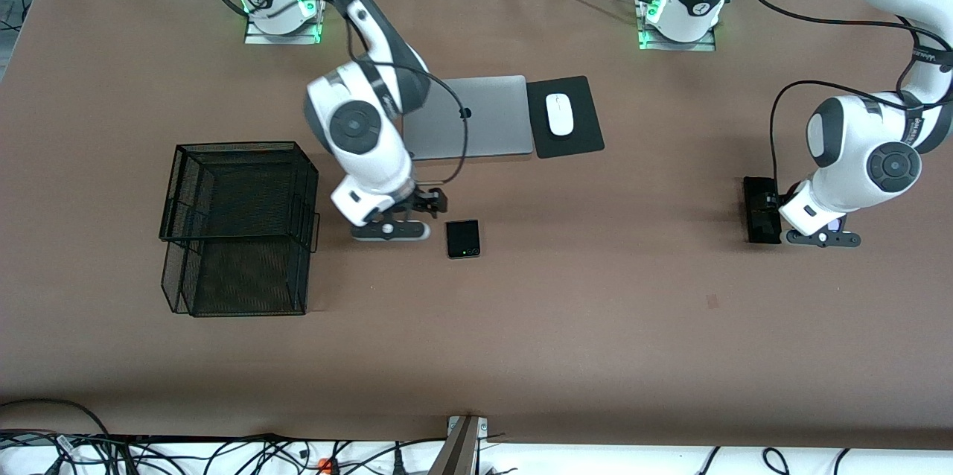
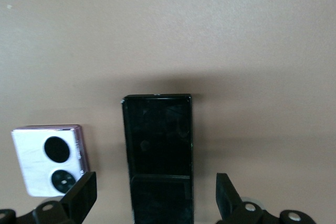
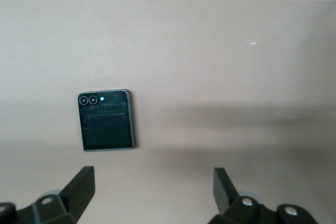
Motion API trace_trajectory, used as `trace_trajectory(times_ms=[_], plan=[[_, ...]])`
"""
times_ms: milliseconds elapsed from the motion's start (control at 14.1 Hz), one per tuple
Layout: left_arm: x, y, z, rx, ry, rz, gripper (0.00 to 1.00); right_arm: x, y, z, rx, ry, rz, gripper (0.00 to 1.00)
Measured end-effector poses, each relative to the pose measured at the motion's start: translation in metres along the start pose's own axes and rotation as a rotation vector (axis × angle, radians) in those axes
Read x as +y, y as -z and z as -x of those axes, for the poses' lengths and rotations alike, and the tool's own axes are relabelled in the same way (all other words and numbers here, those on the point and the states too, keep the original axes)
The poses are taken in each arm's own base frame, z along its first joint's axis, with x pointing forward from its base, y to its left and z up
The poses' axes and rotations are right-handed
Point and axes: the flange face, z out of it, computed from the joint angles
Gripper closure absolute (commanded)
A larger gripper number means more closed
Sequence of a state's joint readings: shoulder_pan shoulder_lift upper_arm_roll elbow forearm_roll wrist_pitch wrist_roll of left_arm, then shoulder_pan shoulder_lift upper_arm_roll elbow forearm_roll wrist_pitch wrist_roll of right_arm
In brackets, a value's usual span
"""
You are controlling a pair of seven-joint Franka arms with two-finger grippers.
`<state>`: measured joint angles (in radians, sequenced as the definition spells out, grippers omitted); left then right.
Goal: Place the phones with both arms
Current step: 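Reach the right gripper to the flip phone while the left gripper reaches the bar phone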
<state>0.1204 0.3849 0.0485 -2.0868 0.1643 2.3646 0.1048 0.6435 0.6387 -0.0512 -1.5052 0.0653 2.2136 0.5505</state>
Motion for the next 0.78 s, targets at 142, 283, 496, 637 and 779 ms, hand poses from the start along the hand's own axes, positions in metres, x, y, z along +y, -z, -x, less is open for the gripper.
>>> trace_trajectory(times_ms=[142,283,496,637,779], plan=[[0.002,-0.014,0.009,0.013,0.005,0.009,0.00,-0.014,-0.023,0.006,0.019,0.022,-0.008,0.00],[-0.003,-0.027,0.019,0.023,0.018,0.015,0.00,-0.023,-0.036,0.008,0.050,0.034,-0.026,0.00],[-0.011,-0.042,0.028,0.041,0.036,0.021,0.00,-0.035,-0.055,0.011,0.102,0.052,-0.058,0.00],[-0.013,-0.053,0.030,0.047,0.040,0.023,0.00,-0.041,-0.075,0.013,0.130,0.061,-0.075,0.00],[-0.009,-0.064,0.030,0.042,0.030,0.027,0.00,-0.045,-0.088,0.012,0.137,0.066,-0.077,0.00]])
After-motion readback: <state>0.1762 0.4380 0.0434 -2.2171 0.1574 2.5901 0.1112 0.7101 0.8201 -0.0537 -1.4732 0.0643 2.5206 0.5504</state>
